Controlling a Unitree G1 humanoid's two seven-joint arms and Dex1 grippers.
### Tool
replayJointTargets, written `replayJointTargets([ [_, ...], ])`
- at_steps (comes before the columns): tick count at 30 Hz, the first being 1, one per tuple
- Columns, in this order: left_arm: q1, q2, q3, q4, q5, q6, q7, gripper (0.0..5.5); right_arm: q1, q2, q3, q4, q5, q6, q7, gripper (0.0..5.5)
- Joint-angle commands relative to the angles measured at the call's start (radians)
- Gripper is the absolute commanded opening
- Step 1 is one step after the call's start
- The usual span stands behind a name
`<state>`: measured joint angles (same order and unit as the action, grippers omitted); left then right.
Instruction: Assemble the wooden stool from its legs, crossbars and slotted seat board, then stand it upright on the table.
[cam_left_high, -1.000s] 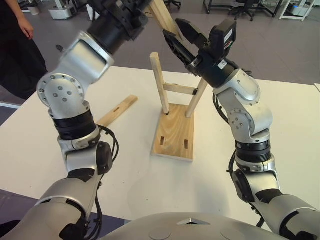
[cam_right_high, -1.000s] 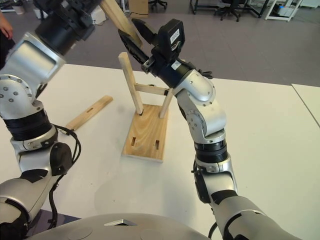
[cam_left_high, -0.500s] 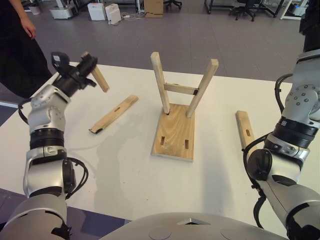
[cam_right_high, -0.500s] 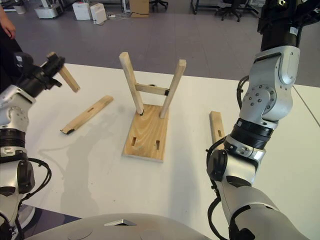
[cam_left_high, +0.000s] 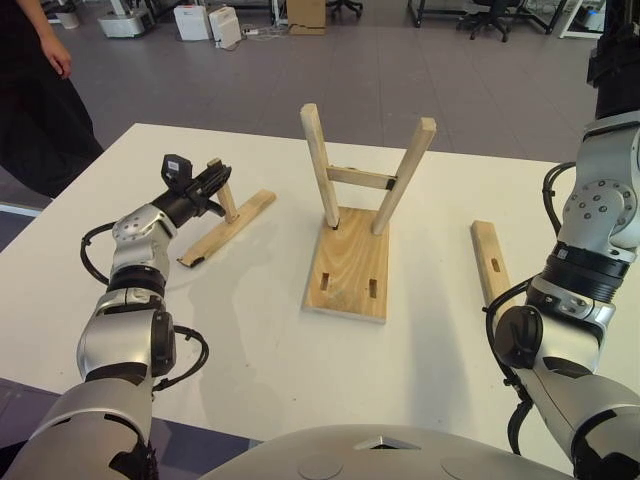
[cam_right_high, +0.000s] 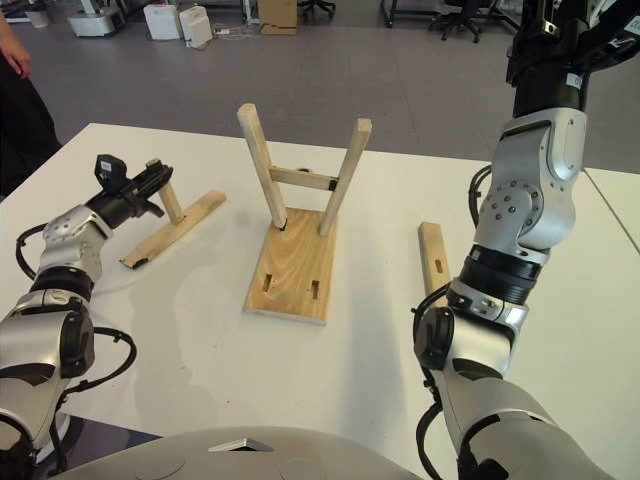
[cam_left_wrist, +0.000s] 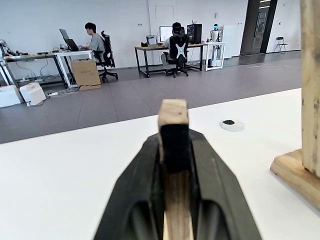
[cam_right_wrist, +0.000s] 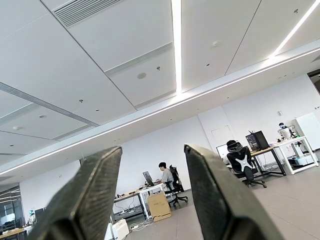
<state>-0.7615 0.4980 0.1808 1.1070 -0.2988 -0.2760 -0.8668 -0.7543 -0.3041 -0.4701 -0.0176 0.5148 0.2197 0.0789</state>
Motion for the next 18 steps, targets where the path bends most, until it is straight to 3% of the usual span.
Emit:
replayJointTargets([
  [1, -0.026, -0.005, -0.005, 0.058, 0.054, -0.031, 0.027, 0.40, 0.002, -0.010, 0.010, 0.012, 0.008, 0.003, 0.008, 2.35],
  [18, -0.029, -0.027, 0.012, 0.156, 0.122, -0.048, 0.116, 0.40, 0.006, -0.004, 0.030, 0.015, 0.018, 0.019, 0.011, 2.35],
])
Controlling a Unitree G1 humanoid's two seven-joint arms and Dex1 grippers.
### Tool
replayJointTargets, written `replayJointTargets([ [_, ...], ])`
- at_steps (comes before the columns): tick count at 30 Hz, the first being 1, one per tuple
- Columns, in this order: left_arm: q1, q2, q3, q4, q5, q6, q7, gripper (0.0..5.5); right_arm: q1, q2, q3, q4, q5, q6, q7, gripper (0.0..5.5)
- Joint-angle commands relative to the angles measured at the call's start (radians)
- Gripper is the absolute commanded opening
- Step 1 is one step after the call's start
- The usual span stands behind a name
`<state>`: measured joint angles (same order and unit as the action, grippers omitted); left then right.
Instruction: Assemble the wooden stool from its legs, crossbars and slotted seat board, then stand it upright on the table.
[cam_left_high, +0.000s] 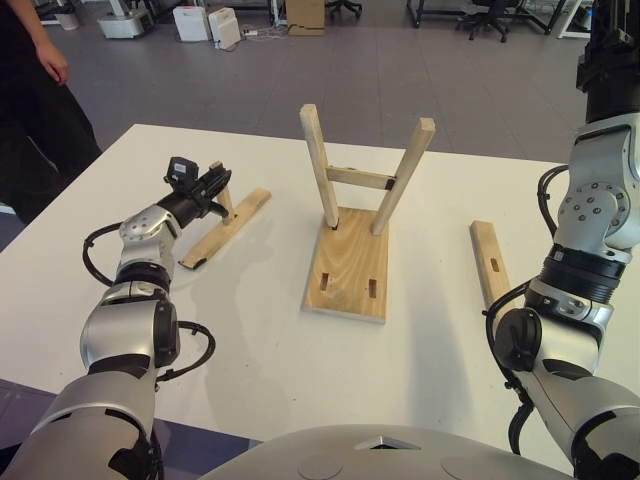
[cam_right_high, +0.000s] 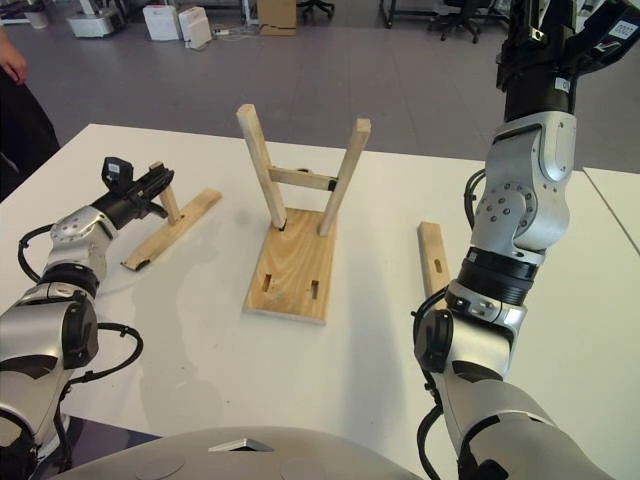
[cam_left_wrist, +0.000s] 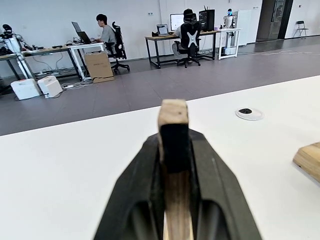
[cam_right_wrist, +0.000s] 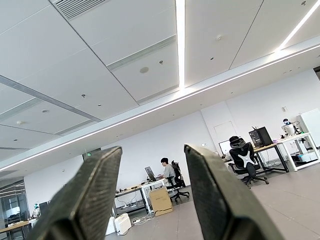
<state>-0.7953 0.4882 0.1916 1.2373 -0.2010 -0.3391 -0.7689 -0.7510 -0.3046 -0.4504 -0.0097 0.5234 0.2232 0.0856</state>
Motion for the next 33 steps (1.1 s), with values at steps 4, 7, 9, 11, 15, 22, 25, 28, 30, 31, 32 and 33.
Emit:
replayJointTargets([
  [4, -0.007, -0.013, 0.008, 0.028, 0.028, 0.012, 0.017, 0.40, 0.011, -0.001, 0.017, -0.002, 0.014, 0.022, 0.002, 2.35],
  [7, -0.015, -0.011, 0.014, 0.028, 0.027, 0.010, 0.016, 0.40, 0.017, 0.001, 0.021, -0.005, 0.016, 0.023, 0.000, 2.35],
  [9, -0.018, -0.014, 0.022, 0.028, 0.022, 0.011, 0.020, 0.40, 0.017, 0.000, 0.024, -0.003, 0.017, 0.023, 0.001, 2.35],
  [11, -0.022, -0.016, 0.030, 0.030, 0.021, 0.011, 0.028, 0.40, 0.017, -0.001, 0.028, 0.000, 0.018, 0.024, 0.002, 2.35],
  [15, -0.025, -0.019, 0.040, 0.030, 0.022, 0.004, 0.037, 0.40, 0.017, -0.002, 0.034, 0.004, 0.020, 0.026, 0.004, 2.35],
  [22, -0.051, -0.027, 0.050, 0.021, 0.021, -0.009, 0.031, 0.40, 0.025, 0.003, 0.043, -0.003, 0.020, 0.031, -0.002, 2.35],
  [25, -0.059, -0.031, 0.053, 0.016, 0.017, -0.012, 0.022, 0.40, 0.029, 0.006, 0.046, -0.005, 0.021, 0.032, -0.005, 2.35],
  [28, -0.061, -0.028, 0.049, 0.022, 0.026, -0.010, 0.030, 0.40, 0.029, 0.006, 0.046, -0.009, 0.024, 0.037, -0.008, 2.35],
  [30, -0.051, -0.019, 0.048, 0.028, 0.033, -0.008, 0.040, 0.40, 0.029, 0.007, 0.046, -0.011, 0.025, 0.038, -0.009, 2.35],
  [31, -0.046, -0.014, 0.049, 0.030, 0.035, -0.007, 0.044, 0.40, 0.029, 0.006, 0.046, -0.011, 0.025, 0.039, -0.009, 2.35],
  [32, -0.043, -0.010, 0.050, 0.032, 0.036, -0.006, 0.047, 0.40, 0.029, 0.006, 0.045, -0.012, 0.025, 0.040, -0.009, 2.35],
  [33, -0.039, -0.005, 0.050, 0.033, 0.038, -0.005, 0.049, 0.40, 0.030, 0.005, 0.045, -0.013, 0.025, 0.041, -0.010, 2.35],
])
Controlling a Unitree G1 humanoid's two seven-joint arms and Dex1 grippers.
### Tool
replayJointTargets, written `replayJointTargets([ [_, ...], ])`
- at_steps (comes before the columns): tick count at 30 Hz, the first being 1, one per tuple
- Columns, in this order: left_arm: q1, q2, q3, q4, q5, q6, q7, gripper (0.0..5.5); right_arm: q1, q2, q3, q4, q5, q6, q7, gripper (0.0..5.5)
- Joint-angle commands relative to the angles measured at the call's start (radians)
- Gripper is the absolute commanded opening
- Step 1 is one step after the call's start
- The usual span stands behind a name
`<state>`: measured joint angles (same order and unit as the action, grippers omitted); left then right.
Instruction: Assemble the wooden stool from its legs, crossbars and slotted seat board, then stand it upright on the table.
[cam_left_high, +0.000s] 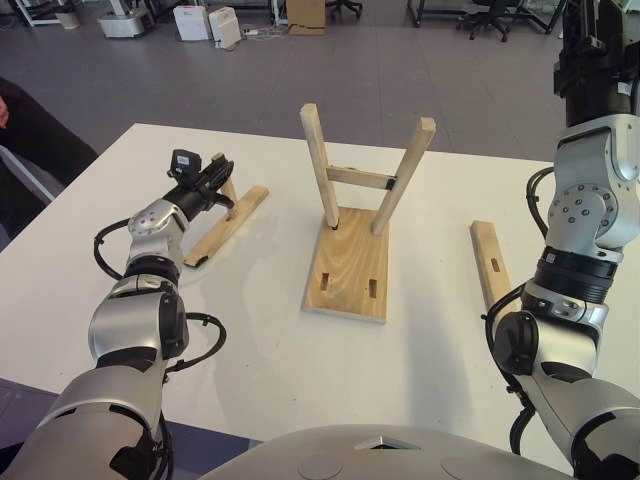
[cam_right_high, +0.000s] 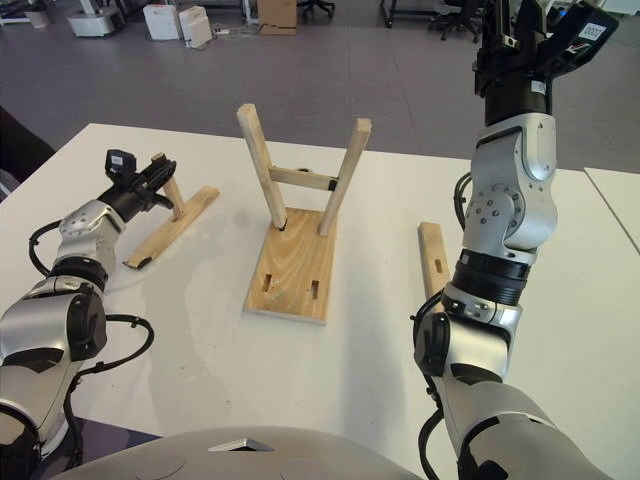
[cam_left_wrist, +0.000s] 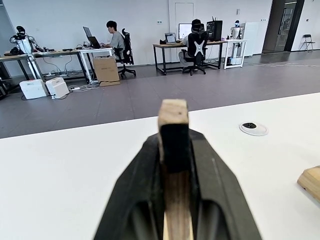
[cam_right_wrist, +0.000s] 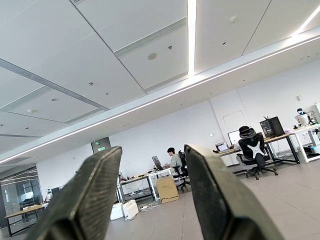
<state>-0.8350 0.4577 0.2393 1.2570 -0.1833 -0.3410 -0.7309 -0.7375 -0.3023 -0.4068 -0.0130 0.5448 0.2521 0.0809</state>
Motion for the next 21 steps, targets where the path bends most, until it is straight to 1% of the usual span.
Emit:
replayJointTargets([
  [1, 0.004, 0.029, 0.001, 0.015, 0.024, -0.004, 0.014, 0.40, 0.017, 0.003, 0.001, -0.011, 0.004, 0.012, -0.005, 2.35],
  [8, 0.056, 0.025, 0.011, 0.022, 0.028, -0.008, 0.033, 0.40, -0.002, -0.003, 0.010, 0.011, 0.007, 0.015, 0.010, 2.35],
  [15, 0.002, 0.012, 0.020, 0.010, 0.026, -0.015, 0.019, 0.40, -0.002, 0.002, 0.013, 0.012, 0.006, 0.015, 0.005, 2.35],
  [21, 0.015, 0.004, 0.018, 0.009, 0.028, -0.022, 0.016, 0.40, 0.000, 0.004, 0.018, 0.011, 0.009, 0.018, 0.005, 2.35],
])
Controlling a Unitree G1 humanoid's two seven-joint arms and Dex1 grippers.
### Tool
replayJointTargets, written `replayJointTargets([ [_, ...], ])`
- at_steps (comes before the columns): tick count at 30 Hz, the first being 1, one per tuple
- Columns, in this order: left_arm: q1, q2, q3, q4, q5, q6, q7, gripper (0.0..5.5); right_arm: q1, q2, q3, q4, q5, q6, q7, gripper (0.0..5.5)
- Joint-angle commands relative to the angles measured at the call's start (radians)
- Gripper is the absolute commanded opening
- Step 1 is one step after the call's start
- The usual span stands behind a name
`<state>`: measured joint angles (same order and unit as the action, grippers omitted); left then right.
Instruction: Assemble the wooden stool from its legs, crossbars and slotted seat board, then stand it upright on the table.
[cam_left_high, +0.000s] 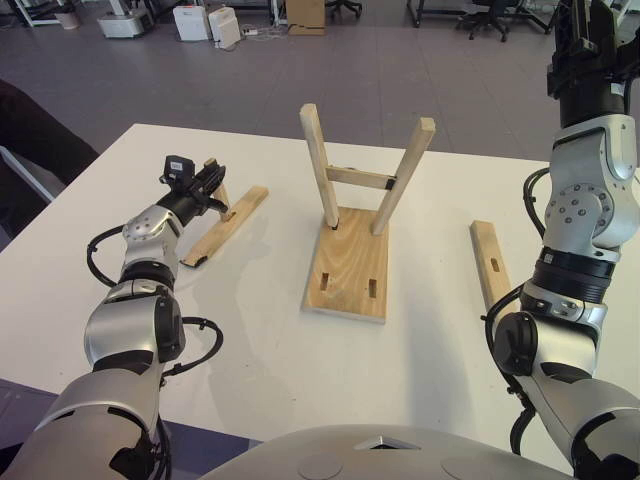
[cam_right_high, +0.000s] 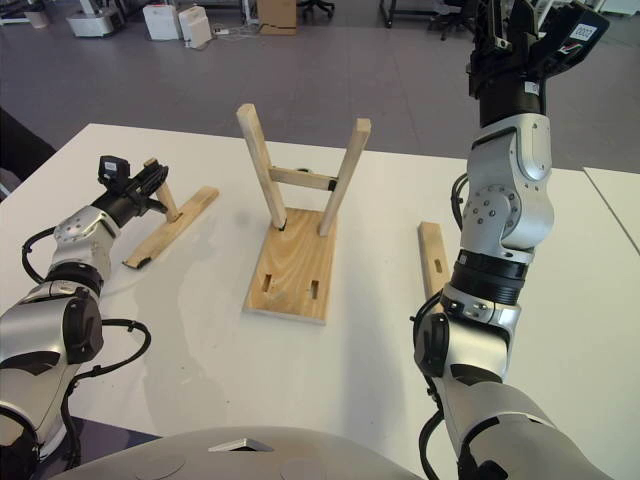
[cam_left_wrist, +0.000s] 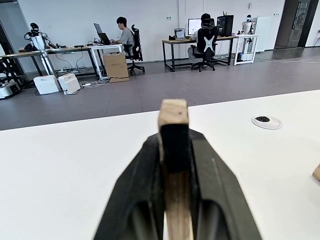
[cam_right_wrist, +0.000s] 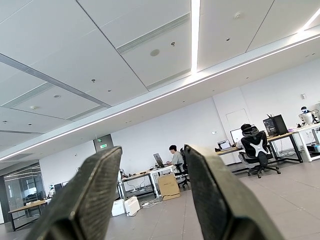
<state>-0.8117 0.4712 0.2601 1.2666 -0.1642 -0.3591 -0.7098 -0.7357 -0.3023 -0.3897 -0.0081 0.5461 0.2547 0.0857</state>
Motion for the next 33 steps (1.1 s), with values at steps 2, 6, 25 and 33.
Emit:
replayJointTargets([
  [2, -0.006, -0.010, -0.004, -0.001, 0.010, -0.004, -0.008, 0.40, -0.001, 0.004, 0.001, 0.007, 0.009, 0.016, 0.000, 2.35],
  [6, -0.007, -0.024, -0.009, -0.005, 0.011, -0.009, -0.018, 0.40, -0.001, 0.004, 0.001, 0.008, 0.008, 0.016, 0.000, 2.35],
  [25, 0.165, -0.024, -0.008, -0.009, 0.020, -0.052, 0.054, 0.40, 0.001, 0.008, 0.001, 0.005, 0.008, 0.013, -0.008, 2.35],
  [33, 0.471, -0.101, 0.018, -0.480, -0.152, 0.331, 0.103, 0.40, 0.021, 0.020, -0.029, -0.026, 0.032, 0.025, -0.042, 2.35],
])
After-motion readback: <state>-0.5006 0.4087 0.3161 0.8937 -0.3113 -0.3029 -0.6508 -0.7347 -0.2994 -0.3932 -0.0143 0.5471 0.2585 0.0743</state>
